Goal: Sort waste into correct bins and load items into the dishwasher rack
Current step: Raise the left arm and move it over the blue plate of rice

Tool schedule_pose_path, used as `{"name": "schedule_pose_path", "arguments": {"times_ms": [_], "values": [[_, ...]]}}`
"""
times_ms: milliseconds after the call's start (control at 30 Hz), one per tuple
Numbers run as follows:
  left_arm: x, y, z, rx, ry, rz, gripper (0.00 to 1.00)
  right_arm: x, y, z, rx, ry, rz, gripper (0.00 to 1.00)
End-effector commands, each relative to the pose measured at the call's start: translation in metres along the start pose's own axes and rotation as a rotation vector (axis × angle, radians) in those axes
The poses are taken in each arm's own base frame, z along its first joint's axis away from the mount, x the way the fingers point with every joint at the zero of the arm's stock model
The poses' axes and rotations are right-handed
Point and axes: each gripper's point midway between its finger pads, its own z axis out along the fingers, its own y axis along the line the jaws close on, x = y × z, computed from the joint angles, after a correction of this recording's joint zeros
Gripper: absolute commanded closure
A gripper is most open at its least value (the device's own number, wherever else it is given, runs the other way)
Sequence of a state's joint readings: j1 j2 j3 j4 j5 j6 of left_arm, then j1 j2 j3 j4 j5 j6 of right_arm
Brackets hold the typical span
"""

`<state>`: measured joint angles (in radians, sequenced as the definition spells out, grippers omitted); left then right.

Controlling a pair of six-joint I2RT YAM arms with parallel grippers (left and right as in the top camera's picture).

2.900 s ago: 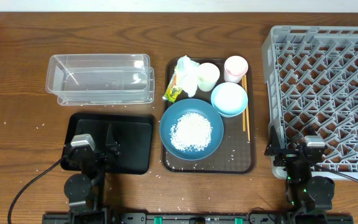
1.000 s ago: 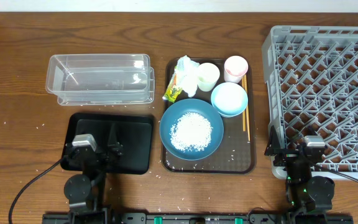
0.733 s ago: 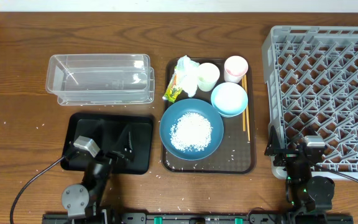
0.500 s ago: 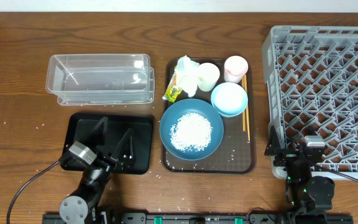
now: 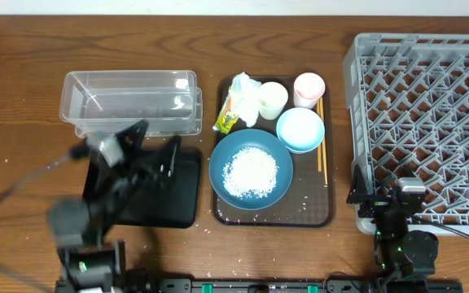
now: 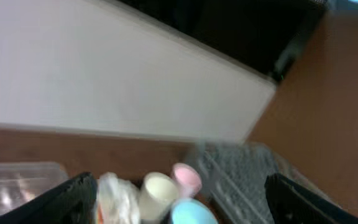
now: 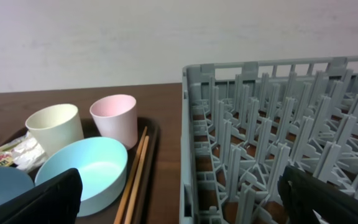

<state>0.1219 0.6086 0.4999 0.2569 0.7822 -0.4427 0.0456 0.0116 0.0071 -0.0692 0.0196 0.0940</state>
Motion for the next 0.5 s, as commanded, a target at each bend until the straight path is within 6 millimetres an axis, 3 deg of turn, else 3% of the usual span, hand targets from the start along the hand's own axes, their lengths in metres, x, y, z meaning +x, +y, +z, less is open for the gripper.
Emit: {"name": "schedule_pose_path", "arguments": {"times_ms": [0,100,233,467], "values": [[0.006,-0.018,0.021,0.169,0.201,-0.001,0.11,0.0,-0.005,0.0,0.023,-0.003,-0.012,0.01],[0.012,-0.027,0.031,0.305,0.321,-0.066,0.11,0.0,-0.005,0.0,0.023,-0.003,-0.012,0.01],[0.013,-0.031,0.039,0.435,0.357,-0.08,0.11,0.0,-0.005,0.0,0.023,-0.003,-0.012,0.01],[0.0,-0.015,0.053,0.347,0.3,-0.087,0.11,0.0,-0.005,0.0,0.023,-0.003,-0.012,0.01]]}}
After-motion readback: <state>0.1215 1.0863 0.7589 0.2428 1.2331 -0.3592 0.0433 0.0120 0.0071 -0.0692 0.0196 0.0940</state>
